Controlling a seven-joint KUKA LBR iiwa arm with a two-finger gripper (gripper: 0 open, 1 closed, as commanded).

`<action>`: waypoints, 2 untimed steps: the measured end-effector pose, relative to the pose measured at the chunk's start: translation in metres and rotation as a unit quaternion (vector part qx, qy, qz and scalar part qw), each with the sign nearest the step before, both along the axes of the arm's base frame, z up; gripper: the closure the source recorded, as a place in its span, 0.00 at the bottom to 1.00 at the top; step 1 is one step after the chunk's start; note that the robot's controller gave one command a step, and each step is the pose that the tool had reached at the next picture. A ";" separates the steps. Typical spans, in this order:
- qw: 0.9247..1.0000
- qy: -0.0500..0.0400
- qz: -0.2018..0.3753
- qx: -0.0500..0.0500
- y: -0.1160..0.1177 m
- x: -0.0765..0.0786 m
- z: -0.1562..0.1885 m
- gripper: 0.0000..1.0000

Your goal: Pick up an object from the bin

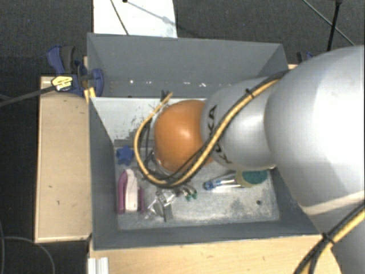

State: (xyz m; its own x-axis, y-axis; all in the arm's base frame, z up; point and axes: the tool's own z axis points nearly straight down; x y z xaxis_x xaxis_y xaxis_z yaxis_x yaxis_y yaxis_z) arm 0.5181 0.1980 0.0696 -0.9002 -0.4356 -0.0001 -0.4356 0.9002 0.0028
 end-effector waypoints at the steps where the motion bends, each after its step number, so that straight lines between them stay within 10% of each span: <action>1: 0.992 -0.002 0.122 -0.001 0.012 -0.031 0.002 0.00; 2: 0.903 -0.004 0.430 0.001 0.001 0.008 0.002 0.00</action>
Offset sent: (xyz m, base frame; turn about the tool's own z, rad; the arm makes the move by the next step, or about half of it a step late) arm -0.0328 0.0112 0.0004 -0.2470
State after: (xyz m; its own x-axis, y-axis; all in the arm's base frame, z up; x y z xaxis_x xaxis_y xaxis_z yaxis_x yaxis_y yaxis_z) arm 0.5265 0.1988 0.0713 -0.2288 -0.9735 -0.0064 -0.9735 0.2288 -0.0023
